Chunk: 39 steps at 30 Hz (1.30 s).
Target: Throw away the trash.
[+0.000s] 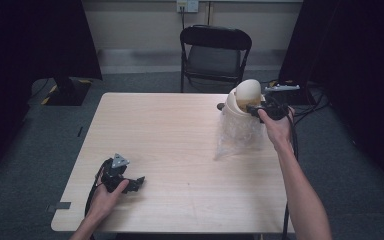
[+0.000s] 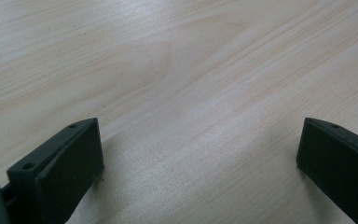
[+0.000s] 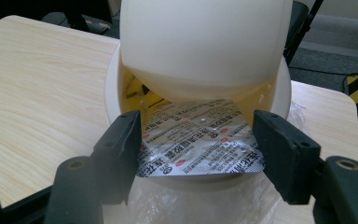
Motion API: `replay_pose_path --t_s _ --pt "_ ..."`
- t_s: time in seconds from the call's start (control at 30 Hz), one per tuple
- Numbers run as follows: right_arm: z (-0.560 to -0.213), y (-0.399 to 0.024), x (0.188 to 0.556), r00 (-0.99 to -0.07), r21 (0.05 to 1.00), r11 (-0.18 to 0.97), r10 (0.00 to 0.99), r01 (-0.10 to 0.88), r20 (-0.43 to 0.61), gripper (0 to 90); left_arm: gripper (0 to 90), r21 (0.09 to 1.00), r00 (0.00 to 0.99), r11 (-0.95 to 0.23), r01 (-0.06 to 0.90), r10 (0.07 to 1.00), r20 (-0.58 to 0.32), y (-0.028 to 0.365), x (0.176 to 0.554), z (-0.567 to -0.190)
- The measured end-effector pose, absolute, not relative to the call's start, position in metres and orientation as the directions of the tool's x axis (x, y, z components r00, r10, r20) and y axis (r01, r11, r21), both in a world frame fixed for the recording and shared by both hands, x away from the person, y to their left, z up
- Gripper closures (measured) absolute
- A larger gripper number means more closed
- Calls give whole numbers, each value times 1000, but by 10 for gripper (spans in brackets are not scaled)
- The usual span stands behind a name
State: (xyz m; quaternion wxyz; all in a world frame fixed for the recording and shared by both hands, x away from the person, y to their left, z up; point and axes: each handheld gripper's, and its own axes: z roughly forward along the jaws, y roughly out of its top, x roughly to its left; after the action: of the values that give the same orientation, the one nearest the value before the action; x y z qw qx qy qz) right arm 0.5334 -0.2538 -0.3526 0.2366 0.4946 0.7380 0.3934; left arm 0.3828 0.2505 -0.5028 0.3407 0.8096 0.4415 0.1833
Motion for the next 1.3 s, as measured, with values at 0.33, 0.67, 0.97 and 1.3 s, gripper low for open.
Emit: replay_pose_path --t_s 0.33,0.67,0.97,1.3 --pt "-352 -253 542 -382 823 171 922 542 60 352 0 713 546 -382 588 838 -1 251 383 -503" --pt "-359 -246 549 -352 834 148 934 531 58 286 0 713 547 -383 587 837 -1 251 384 -503" --pt "-358 -249 539 -346 838 111 933 535 98 200 0 713 547 -383 587 837 -1 251 384 -503" --pt "-358 -244 508 -382 848 102 916 519 123 144 0 713 548 -385 586 837 1 251 384 -503"
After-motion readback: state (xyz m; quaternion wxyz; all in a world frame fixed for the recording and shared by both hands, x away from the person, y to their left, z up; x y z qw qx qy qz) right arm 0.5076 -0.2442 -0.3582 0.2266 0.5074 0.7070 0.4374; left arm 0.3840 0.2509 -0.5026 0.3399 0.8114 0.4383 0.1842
